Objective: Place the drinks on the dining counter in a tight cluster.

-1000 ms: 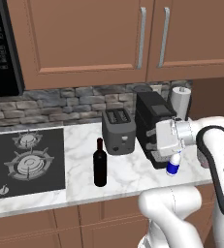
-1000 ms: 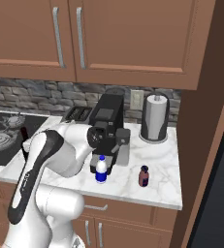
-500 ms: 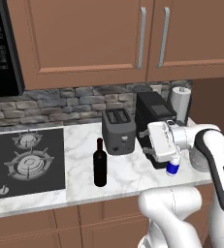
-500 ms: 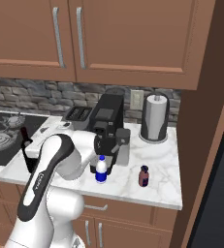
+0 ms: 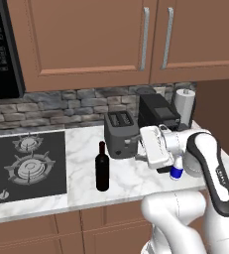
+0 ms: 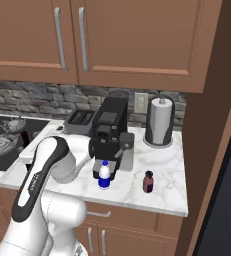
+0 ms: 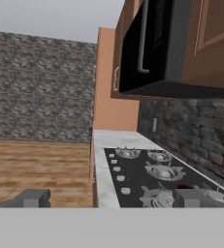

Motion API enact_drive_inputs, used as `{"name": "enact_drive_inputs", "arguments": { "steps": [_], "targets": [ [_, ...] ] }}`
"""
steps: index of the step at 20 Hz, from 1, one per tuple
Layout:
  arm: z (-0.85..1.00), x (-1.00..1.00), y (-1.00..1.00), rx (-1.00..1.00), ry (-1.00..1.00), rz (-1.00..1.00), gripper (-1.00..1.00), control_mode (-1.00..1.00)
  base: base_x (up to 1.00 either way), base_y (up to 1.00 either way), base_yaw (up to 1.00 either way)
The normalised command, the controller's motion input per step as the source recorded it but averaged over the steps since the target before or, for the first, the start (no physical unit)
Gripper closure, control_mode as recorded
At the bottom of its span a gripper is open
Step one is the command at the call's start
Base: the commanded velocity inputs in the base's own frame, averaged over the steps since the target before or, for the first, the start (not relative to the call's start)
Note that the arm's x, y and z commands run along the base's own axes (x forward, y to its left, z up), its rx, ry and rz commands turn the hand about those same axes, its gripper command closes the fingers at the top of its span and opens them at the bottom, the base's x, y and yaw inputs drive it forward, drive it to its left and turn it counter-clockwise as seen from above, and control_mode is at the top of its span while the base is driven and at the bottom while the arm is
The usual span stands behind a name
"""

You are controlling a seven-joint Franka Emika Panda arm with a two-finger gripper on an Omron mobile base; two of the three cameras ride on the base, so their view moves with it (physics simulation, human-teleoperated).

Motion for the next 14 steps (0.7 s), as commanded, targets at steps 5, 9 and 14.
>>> {"name": "enact_drive_inputs", "arguments": {
  "steps": [5, 9, 14],
  "targets": [
    [-0.20, 0.16, 0.22, 0.03, 0.00, 0.03, -1.00, -1.00, 0.00, 0.00, 0.00],
    [-0.25, 0.21, 0.12, 0.10, 0.00, 0.05, -1.00, -1.00, 0.00, 0.00, 0.00],
    [-0.17, 0.22, 0.19, 0.05, 0.00, 0.06, -1.00, -1.00, 0.00, 0.00, 0.00]
  ]
}}
